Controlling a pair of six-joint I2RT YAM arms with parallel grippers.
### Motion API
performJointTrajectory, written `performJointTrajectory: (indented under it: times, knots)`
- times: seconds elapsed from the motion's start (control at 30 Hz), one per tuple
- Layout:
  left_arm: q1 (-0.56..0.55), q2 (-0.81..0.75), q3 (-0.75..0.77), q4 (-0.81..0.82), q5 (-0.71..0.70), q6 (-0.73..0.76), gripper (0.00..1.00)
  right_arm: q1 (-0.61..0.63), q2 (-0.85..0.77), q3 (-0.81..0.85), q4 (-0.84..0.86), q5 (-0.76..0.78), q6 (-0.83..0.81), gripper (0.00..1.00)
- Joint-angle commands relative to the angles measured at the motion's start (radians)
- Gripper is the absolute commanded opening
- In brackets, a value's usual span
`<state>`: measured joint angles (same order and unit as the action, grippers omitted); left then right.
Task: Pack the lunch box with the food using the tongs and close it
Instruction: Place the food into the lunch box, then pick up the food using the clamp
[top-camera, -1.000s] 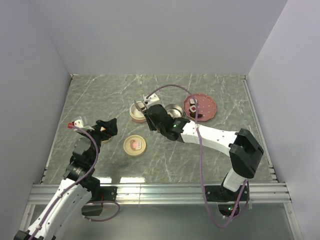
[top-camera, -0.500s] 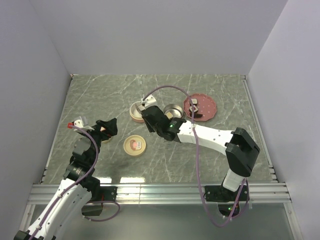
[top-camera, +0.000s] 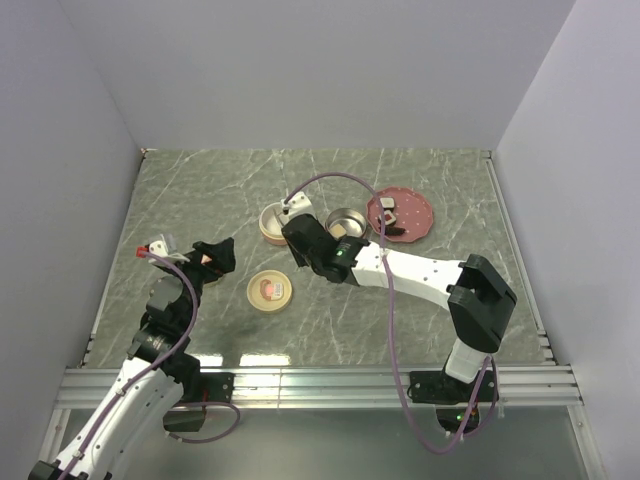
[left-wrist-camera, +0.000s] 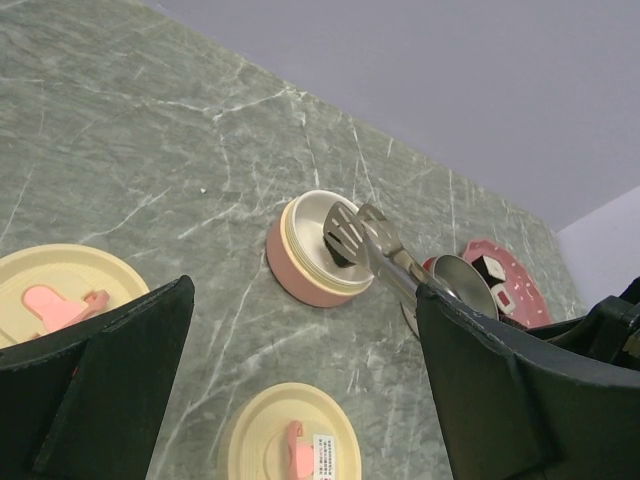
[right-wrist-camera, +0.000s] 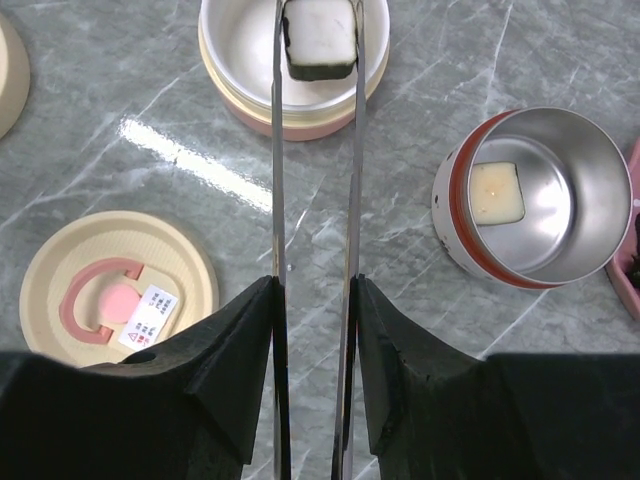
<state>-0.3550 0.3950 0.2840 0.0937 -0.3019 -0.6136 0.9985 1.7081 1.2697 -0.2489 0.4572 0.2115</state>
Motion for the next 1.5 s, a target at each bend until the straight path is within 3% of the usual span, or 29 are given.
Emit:
performJointTrajectory:
  times: [0.0,0.43,0.87,1.27,1.47]
  knots:
    - [-0.001,-0.004,-0.005,0.040,0.018,0.006,1.00,0.012,-0.008,0.048,0.034,0.041,0.003,0.46]
    - [-0.002,-0.012,-0.006,0.037,0.017,0.006,0.99,0.026,-0.053,0.022,0.059,0.070,0.006,0.47]
    - [-0.002,-0.008,-0.006,0.041,0.023,0.005,0.99,0.020,-0.255,-0.147,0.063,0.216,0.052,0.47]
    - [-0.001,-0.002,-0.006,0.046,0.033,0.006,0.99,-0.176,-0.521,-0.408,0.060,0.187,0.146,0.47]
    - [-0.002,-0.005,-0.006,0.043,0.030,0.005,0.99,-0.244,-0.541,-0.454,0.065,0.169,0.146,0.47]
